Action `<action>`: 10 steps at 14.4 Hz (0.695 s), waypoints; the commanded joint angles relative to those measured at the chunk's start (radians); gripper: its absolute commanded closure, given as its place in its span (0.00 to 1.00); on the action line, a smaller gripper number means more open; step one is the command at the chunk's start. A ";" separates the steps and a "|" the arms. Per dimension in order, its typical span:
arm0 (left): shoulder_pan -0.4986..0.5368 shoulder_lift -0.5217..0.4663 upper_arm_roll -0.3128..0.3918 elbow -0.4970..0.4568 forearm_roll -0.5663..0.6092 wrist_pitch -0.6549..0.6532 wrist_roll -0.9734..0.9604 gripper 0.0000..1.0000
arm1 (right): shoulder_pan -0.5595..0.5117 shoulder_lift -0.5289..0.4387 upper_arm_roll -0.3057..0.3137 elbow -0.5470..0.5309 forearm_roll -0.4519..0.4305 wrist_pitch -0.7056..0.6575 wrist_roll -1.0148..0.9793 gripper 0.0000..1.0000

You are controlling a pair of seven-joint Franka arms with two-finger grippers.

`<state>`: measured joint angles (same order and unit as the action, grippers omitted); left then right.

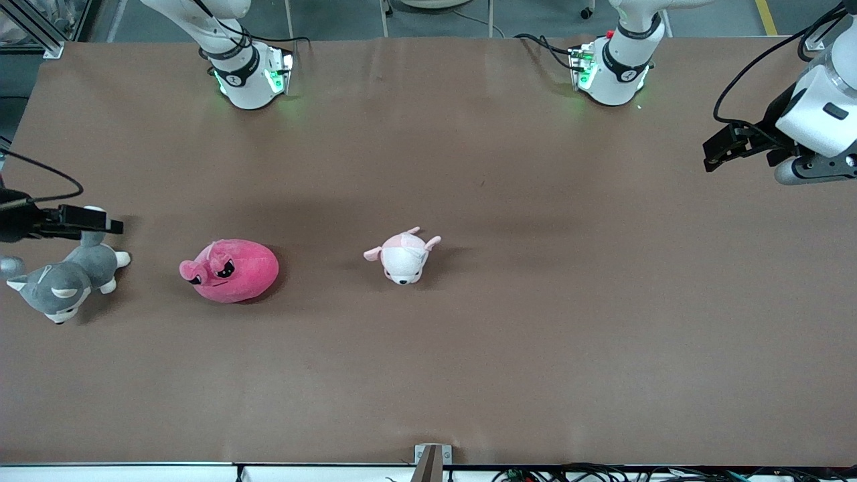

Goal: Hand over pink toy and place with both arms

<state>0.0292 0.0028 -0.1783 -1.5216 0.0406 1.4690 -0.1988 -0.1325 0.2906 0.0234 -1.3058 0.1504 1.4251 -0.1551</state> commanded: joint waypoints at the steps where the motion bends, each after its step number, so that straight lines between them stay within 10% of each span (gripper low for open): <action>1: 0.001 -0.026 0.006 -0.022 -0.018 0.025 0.013 0.00 | 0.077 -0.066 0.003 0.020 -0.179 0.002 0.025 0.00; 10: 0.001 -0.050 0.000 -0.054 -0.039 0.017 0.013 0.00 | 0.038 -0.253 -0.005 -0.159 -0.180 0.070 0.164 0.00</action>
<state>0.0285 -0.0013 -0.1777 -1.5255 0.0163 1.4819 -0.1988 -0.0722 0.1322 0.0123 -1.3336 -0.0359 1.4399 -0.0159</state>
